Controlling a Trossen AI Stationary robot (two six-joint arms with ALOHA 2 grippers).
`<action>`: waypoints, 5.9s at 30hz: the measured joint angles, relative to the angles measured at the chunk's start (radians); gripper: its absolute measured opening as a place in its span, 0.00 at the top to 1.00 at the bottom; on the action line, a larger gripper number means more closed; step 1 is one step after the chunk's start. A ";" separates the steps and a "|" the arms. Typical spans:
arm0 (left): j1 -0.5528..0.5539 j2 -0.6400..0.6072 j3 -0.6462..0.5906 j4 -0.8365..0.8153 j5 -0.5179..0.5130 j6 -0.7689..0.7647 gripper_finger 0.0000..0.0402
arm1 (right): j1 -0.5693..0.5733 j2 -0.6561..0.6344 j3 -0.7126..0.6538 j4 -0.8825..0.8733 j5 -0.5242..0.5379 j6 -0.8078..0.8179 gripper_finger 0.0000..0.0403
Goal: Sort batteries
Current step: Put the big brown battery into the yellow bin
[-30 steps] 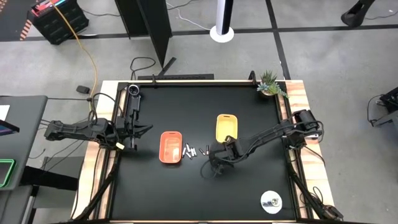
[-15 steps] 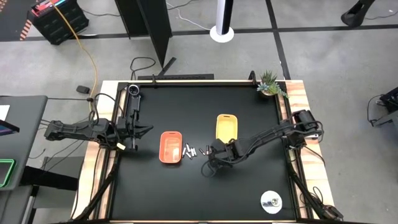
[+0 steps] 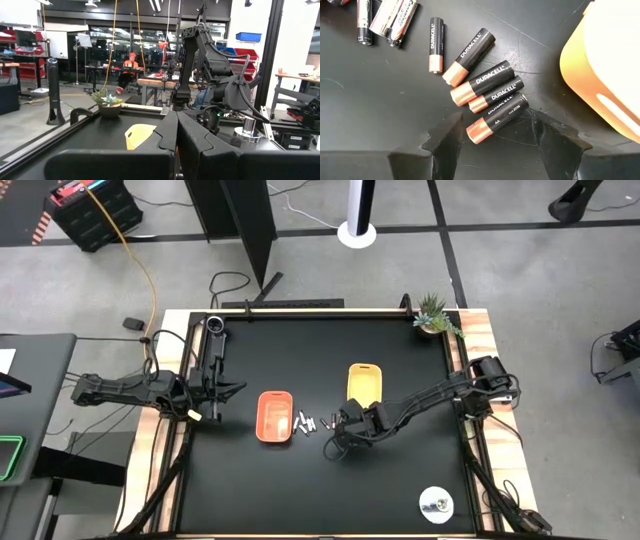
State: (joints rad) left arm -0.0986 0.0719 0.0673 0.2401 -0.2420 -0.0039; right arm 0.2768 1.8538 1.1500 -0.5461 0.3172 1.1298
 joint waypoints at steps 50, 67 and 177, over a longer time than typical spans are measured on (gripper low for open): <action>0.000 0.000 0.000 -0.006 0.000 -0.016 1.00 | 0.054 0.063 0.001 -0.034 0.044 0.091 0.76; 0.000 0.000 0.000 -0.005 0.000 -0.027 1.00 | 0.069 0.063 0.002 -0.028 0.030 0.093 0.86; -0.001 0.509 0.167 -0.109 -0.033 -0.058 1.00 | -0.385 -0.296 -0.056 -0.174 -0.103 -0.838 0.37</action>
State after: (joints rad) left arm -0.1001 0.5808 0.2341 0.1314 -0.2749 -0.0623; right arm -0.1085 1.5581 1.0939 -0.7200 0.2146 0.2915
